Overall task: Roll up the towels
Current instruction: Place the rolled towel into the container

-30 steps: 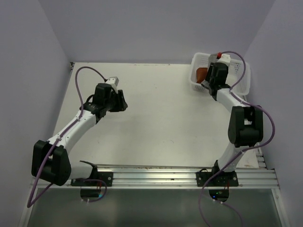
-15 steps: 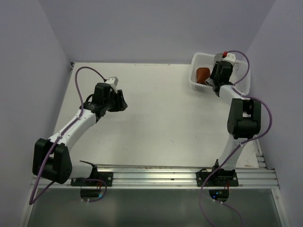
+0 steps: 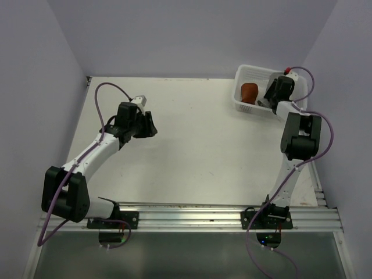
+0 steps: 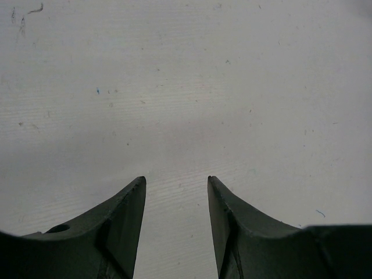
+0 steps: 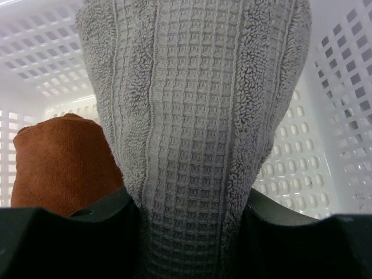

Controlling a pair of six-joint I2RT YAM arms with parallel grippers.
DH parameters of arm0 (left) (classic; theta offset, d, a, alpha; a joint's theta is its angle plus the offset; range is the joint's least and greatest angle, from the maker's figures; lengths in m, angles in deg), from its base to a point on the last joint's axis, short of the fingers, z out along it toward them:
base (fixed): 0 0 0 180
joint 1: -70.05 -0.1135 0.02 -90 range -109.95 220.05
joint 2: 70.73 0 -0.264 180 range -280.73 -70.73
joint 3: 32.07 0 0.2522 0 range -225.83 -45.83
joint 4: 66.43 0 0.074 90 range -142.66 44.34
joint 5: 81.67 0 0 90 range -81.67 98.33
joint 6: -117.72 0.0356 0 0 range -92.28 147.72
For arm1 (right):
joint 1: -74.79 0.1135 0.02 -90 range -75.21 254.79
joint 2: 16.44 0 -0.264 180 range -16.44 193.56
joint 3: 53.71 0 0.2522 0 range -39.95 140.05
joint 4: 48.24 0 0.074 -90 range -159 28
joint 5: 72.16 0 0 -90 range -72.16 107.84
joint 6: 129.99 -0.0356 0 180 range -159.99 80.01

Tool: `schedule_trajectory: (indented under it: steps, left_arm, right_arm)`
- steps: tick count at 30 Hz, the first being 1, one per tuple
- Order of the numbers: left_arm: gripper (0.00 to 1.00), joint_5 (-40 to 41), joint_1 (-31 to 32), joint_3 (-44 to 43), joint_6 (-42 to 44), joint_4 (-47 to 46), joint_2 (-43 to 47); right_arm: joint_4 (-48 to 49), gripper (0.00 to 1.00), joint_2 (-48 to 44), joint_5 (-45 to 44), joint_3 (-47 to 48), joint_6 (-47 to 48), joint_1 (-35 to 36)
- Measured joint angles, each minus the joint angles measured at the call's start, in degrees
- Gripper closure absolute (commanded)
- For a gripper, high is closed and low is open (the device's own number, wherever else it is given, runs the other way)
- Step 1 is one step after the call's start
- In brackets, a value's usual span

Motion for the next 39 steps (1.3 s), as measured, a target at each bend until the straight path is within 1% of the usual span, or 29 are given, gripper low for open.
schedule_trajectory:
  steps: [2, 5, 6, 8, 9, 12, 13, 16, 19, 20, 21, 22, 23, 26, 27, 30, 31, 35, 37, 39]
  left_arm:
    - [0.5, -0.13, 0.0, 0.0, 0.0, 0.0, -0.15]
    - [0.49, -0.37, 0.0, 0.0, 0.0, 0.0, -0.37]
    - [0.49, -0.44, 0.0, 0.0, 0.0, 0.0, -0.44]
    - [0.49, -0.63, 0.0, 0.0, 0.0, 0.0, -0.5]
    - [0.49, -0.74, 0.0, 0.0, 0.0, 0.0, -0.5]
    - [0.49, -1.11, 0.0, 0.0, 0.0, 0.0, -0.5]
    - [0.49, -1.22, 0.0, 0.0, 0.0, 0.0, -0.5]
    - [0.49, -1.6, 0.0, 0.0, -0.02, -0.04, -0.68]
    - [0.49, -2.14, 0.0, 0.0, 0.0, -0.02, -1.16]
    - [0.49, -2.32, 0.0, 0.0, -0.02, -0.02, -1.31]
    - [0.49, -2.51, 0.0, 0.0, 0.0, -0.02, -1.46]
    - [0.49, -2.67, 0.0, 0.0, 0.0, 0.0, -1.6]
    - [0.49, -2.75, 0.0, 0.0, 0.0, 0.0, -1.68]
    - [0.48, -3.13, 0.0, 0.0, -0.02, 0.0, -1.73]
    - [0.48, -3.19, 0.0, 0.0, 0.0, 0.0, -1.73]
    - [0.48, -3.41, 0.0, 0.0, 0.0, 0.0, -1.73]
    - [0.48, -3.52, 0.0, 0.0, 0.0, 0.0, -1.7]
    - [0.48, -3.76, 0.0, 0.0, 0.0, 0.0, -1.7]
    - [0.48, -3.96, 0.0, 0.0, 0.0, 0.0, -1.68]
    - [0.48, -4.22, 0.0, 0.0, 0.0, -0.02, -1.68]
  right_arm:
    - [-2.82, 0.87, 1.42, 1.33, 2.58, -0.96, -0.72]
    - [-7.37, 0.82, 3.28, 2.73, 6.95, -2.01, -1.09]
    - [-9.49, 0.76, 3.93, 3.04, 8.68, -2.23, -1.09]
    - [-12.63, 0.69, 5.33, 3.87, 11.85, -2.67, -1.05]
    - [-14.51, 0.64, 6.23, 3.93, 13.66, -2.89, -1.05]
    - [-18.71, 0.59, 8.57, 4.04, 17.57, -3.45, -1.03]
    - [-19.87, 0.55, 9.25, 4.0, 18.38, -3.58, -1.05]
    - [-23.69, 0.52, 11.45, 3.82, 21.75, -4.02, -1.07]
    - [-27.12, 0.42, 13.18, 3.87, 25.16, -4.33, -1.09]
    - [-28.02, 0.37, 13.53, 3.89, 26.01, -4.42, -1.09]
    - [-28.76, 0.35, 13.81, 3.91, 26.73, -4.59, -1.09]
    - [-29.31, 0.32, 14.01, 3.89, 27.19, -4.61, -1.09]
    - [-29.81, 0.25, 14.1, 3.89, 27.41, -4.63, -1.09]
    - [-31.65, 0.17, 14.1, 3.85, 27.89, -4.96, -1.09]
    - [-32.3, 0.11, 14.1, 3.87, 28.2, -5.05, -1.09]
    - [-33.46, 0.03, 14.1, 3.89, 28.52, -5.38, -1.09]
    - [-33.57, 0.01, 14.1, 3.89, 28.5, -5.6, -1.09]
    - [-32.35, 0.01, 13.49, 3.98, 26.27, -6.21, -1.09]
    - [-30.82, 0.01, 12.7, 4.0, 24.15, -6.54, -1.09]
    - [-26.36, 0.01, 10.86, 4.04, 19.21, -7.08, -1.09]
